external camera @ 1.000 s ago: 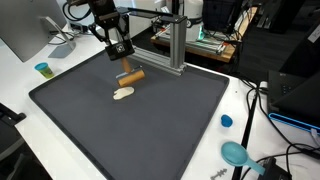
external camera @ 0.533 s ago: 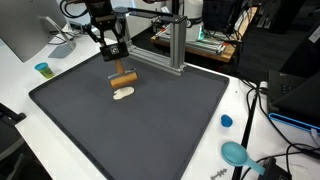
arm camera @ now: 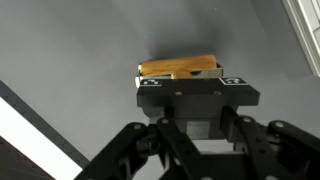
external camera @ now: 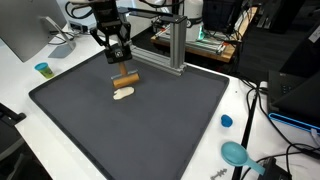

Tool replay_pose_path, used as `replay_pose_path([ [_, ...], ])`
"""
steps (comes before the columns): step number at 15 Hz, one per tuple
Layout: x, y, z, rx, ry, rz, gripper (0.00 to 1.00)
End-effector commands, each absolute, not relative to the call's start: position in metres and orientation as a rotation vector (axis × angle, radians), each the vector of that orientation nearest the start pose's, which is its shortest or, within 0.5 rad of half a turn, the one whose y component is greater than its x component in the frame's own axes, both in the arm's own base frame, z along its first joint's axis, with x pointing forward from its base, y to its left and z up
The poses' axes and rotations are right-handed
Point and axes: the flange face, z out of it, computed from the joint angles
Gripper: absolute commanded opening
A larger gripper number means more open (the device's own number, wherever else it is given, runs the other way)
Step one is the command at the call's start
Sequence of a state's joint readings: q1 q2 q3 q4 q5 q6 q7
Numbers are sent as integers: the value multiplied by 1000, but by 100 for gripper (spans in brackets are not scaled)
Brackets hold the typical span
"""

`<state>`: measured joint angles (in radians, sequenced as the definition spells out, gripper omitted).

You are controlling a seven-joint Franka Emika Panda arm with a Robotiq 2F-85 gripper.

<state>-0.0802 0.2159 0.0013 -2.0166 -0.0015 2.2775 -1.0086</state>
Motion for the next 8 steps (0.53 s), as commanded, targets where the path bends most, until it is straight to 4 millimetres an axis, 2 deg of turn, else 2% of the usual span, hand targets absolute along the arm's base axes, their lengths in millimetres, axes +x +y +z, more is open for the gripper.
replay_pose_path([
  [1,600,-42,351,-2852,-1417,-70,21],
  [5,611,-43,345,-2776,-1451,-49,21],
  [6,601,-43,341,-2816,-1426,-48,46],
  [8,605,-42,338,-2803,-1439,-41,46],
])
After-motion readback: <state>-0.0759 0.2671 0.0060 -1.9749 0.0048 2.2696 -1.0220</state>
